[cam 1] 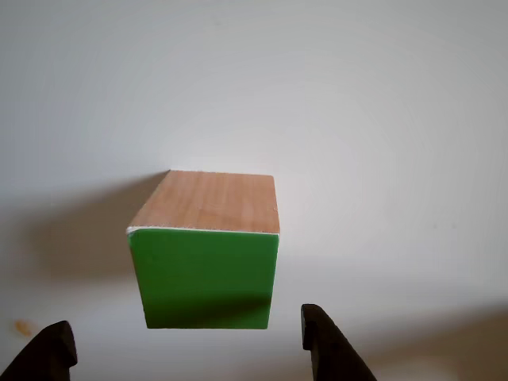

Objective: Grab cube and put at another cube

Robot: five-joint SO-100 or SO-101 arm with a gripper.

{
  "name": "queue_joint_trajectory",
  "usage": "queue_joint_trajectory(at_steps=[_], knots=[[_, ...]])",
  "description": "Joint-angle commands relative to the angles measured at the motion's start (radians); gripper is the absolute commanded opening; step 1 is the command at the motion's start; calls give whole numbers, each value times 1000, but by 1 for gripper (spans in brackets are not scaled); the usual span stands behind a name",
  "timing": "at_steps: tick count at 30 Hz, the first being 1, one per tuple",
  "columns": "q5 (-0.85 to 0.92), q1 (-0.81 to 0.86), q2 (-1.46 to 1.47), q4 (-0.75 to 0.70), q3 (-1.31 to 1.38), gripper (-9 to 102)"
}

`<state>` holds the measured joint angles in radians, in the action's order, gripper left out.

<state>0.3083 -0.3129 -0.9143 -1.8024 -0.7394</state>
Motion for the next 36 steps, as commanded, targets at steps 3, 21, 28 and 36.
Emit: queue_joint_trajectory(at_steps=[3, 21, 28, 36], knots=[[20, 14, 23, -3, 41, 42], [21, 6, 187, -3, 133, 41], [11, 5, 256, -3, 212, 38], [-2, 0, 284, -3, 262, 24]])
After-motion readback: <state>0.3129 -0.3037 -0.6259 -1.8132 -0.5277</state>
